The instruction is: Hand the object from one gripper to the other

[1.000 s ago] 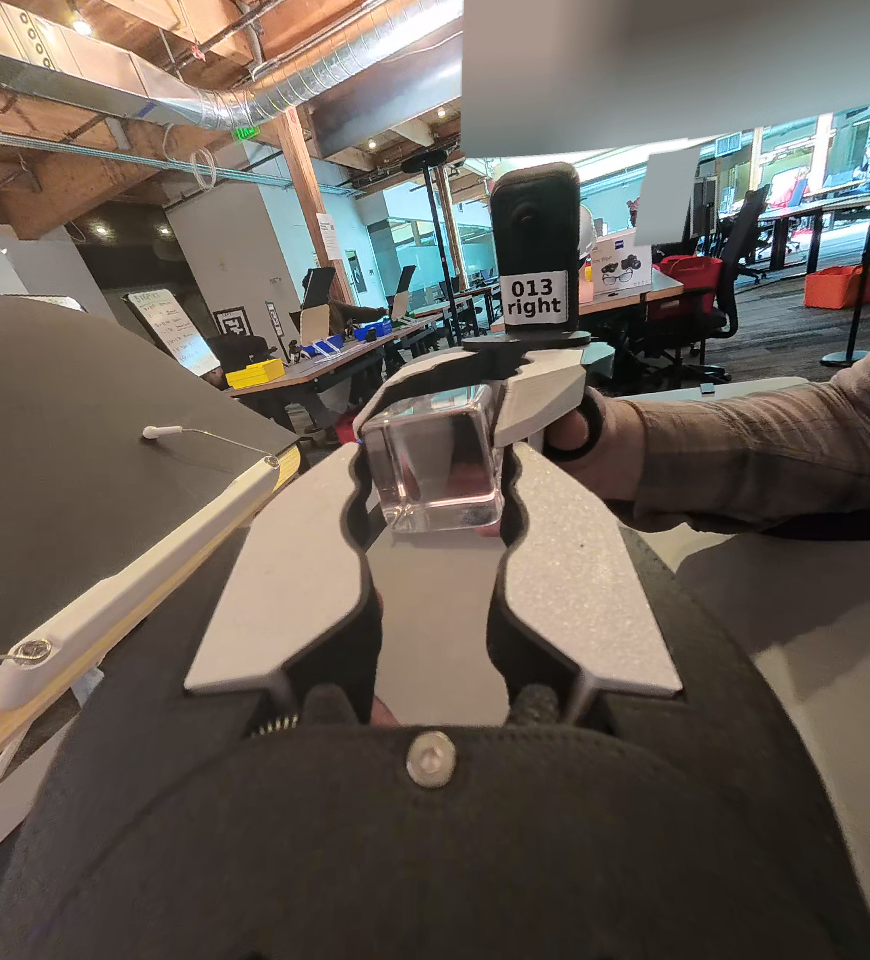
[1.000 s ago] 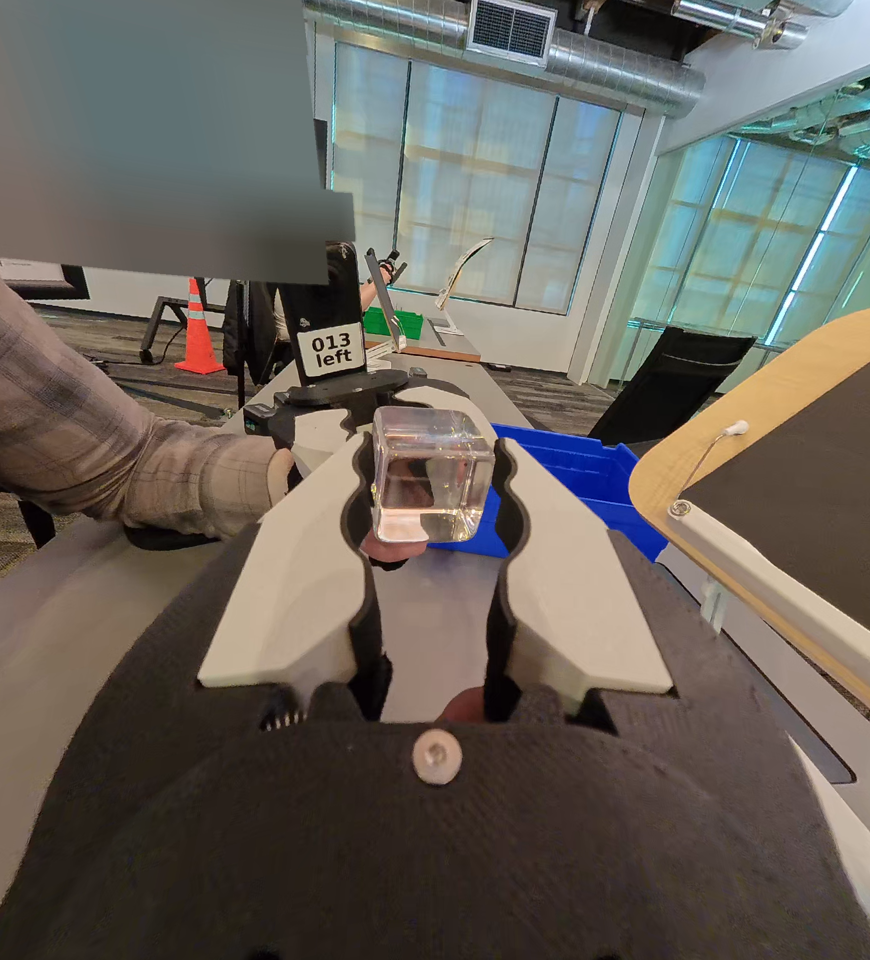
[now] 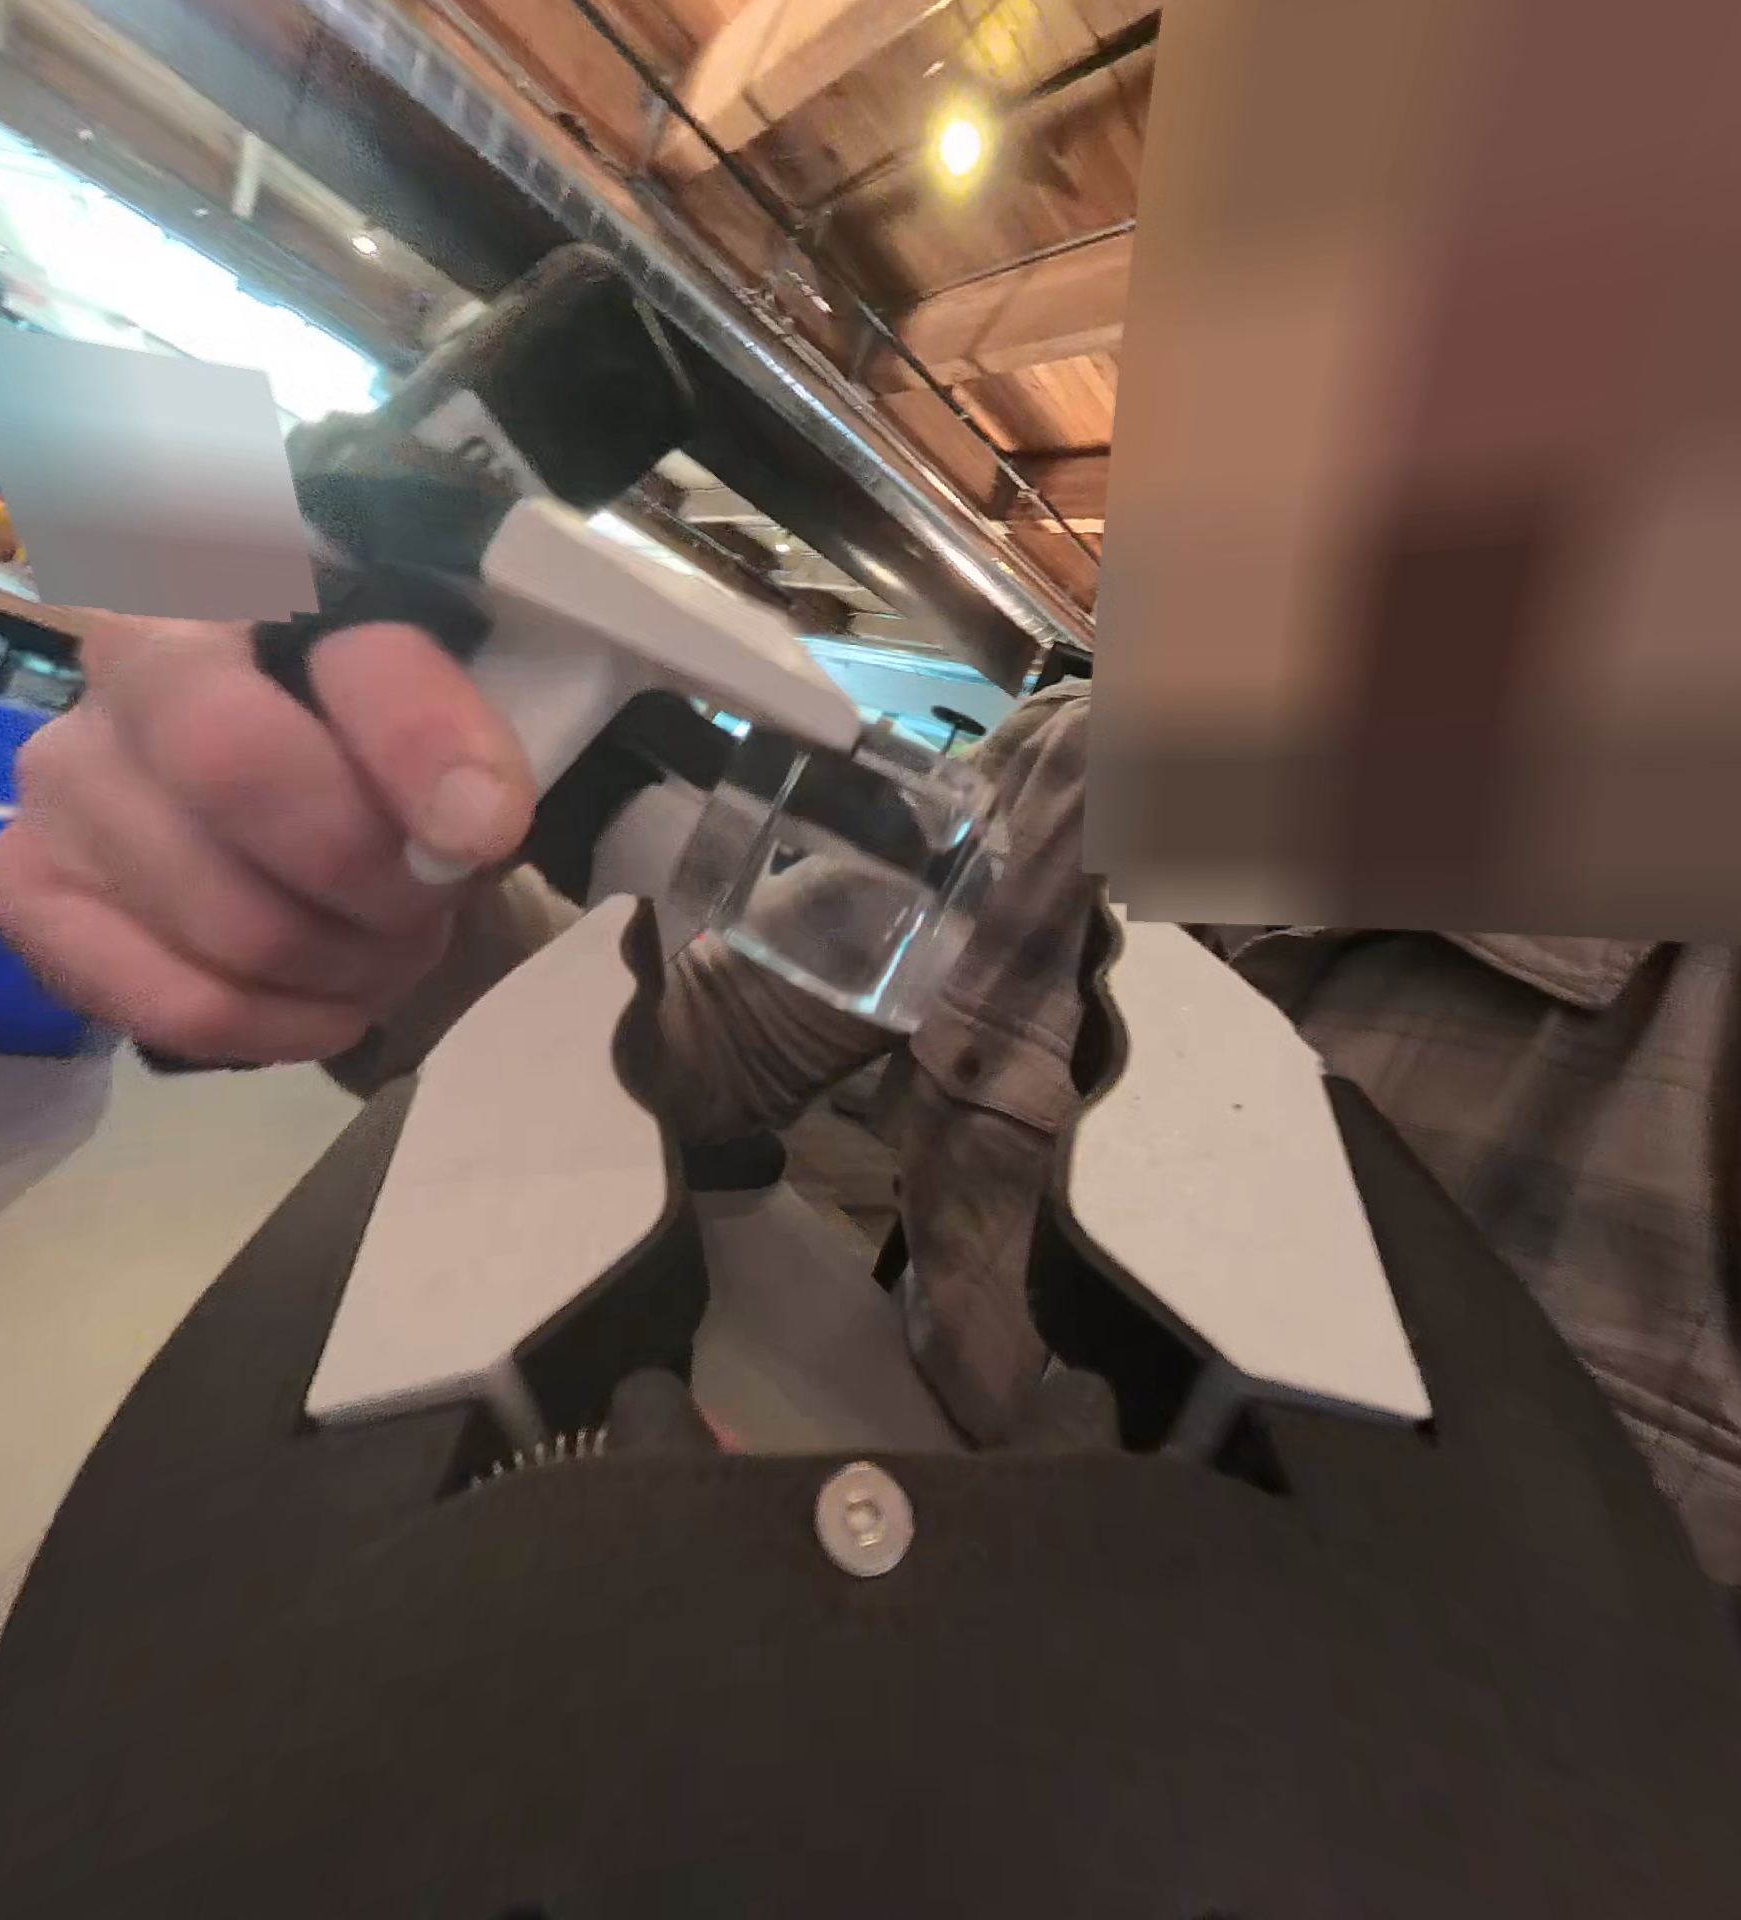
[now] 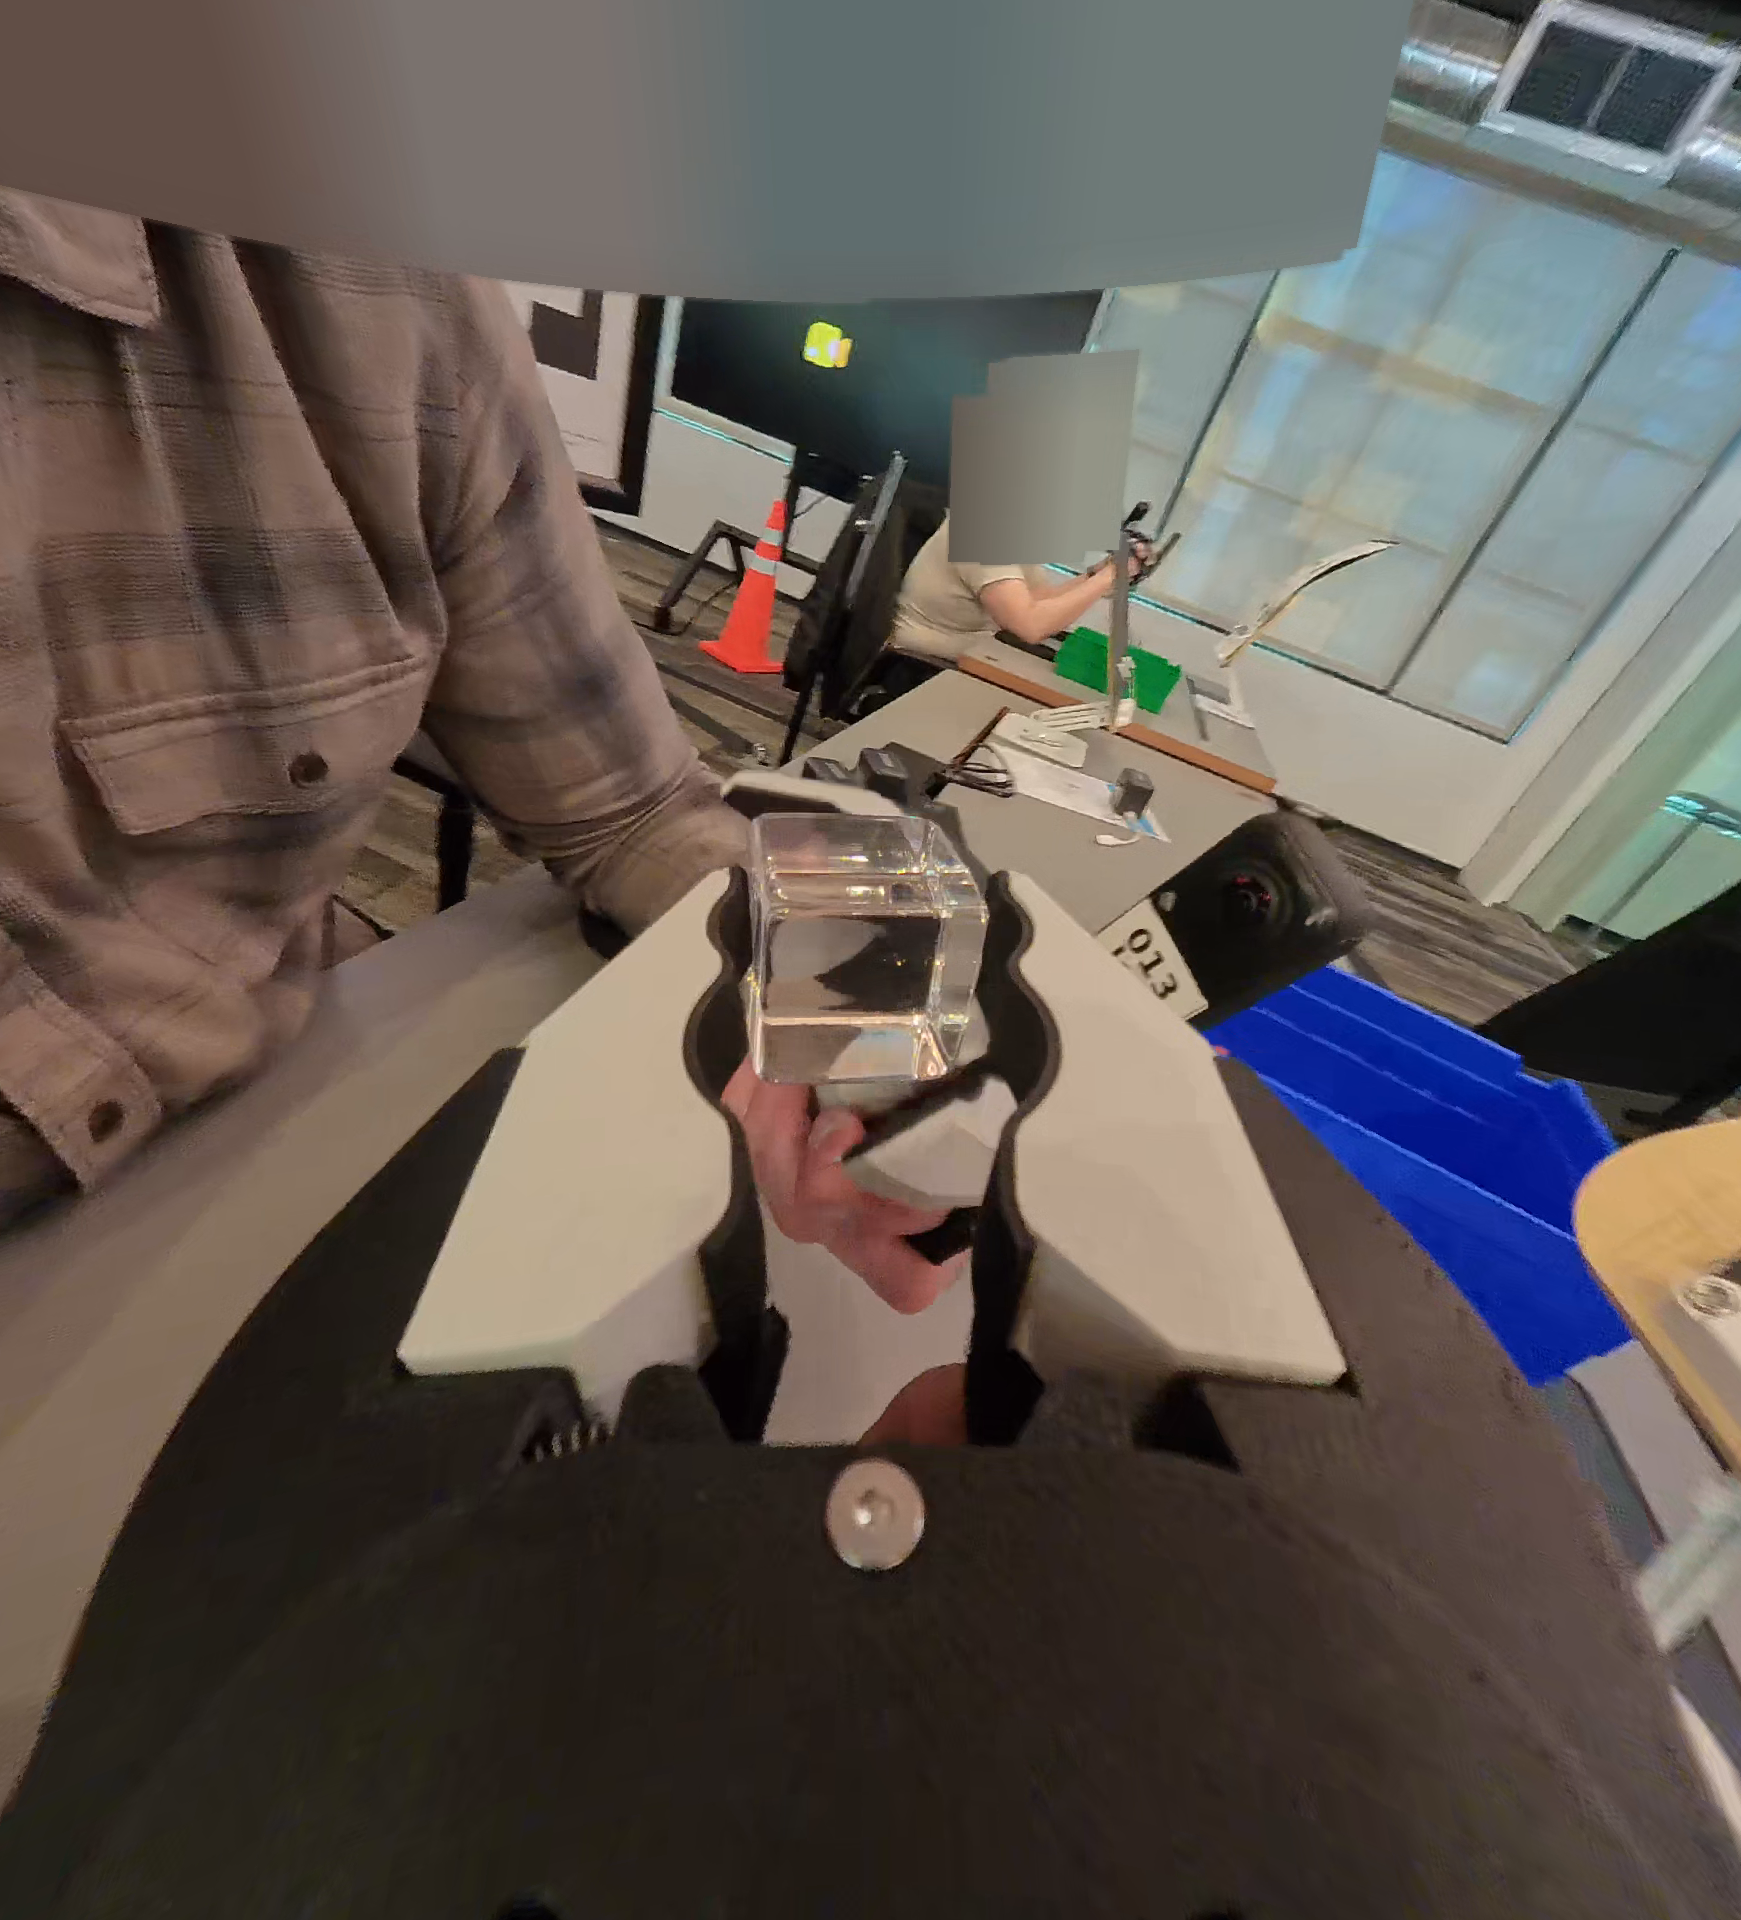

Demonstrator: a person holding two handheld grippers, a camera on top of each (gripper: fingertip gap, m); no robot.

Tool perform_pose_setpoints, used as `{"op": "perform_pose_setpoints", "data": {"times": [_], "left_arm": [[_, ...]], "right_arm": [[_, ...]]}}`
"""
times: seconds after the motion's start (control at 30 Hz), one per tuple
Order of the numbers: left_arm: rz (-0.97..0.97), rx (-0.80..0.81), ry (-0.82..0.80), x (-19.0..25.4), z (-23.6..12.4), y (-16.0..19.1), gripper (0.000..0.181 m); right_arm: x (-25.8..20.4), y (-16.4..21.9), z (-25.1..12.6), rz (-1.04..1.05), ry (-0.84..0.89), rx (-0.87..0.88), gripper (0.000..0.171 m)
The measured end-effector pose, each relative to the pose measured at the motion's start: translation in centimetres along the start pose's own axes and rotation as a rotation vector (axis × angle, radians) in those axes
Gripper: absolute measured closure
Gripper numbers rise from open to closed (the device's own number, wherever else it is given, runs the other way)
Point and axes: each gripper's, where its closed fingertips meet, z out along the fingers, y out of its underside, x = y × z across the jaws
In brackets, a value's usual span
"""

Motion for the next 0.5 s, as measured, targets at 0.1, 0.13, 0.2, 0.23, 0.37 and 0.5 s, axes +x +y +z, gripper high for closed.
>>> {"op": "perform_pose_setpoints", "data": {"times": [0.1,0.13,0.2,0.23,0.37,0.5], "left_arm": [[0.047,0.043,0.004,0.2,0.3,-0.3,0.112],[0.067,0.073,-0.015,0.0,0.1,-0.7,0.118],[0.077,0.12,-0.039,-0.5,-0.3,-1.3,0.123],[0.089,0.134,-0.052,-0.6,-0.5,-1.5,0.123],[0.122,0.178,-0.085,-1.0,-0.8,-2.1,0.124],[0.148,0.193,-0.112,-1.1,-0.9,-2.4,0.124]], "right_arm": [[-0.3,0.3,0.5,0.026,-0.021,0.02,0.129],[-0.2,0.4,0.5,0.028,-0.021,0.023,0.129],[0.3,0.6,0.6,0.017,0.013,0.025,0.129],[0.6,0.6,0.5,0.013,0.028,0.027,0.129],[1.1,0.6,0.3,-0.017,0.067,0.023,0.129],[1.4,0.7,0.2,-0.042,0.089,0.012,0.129]]}}
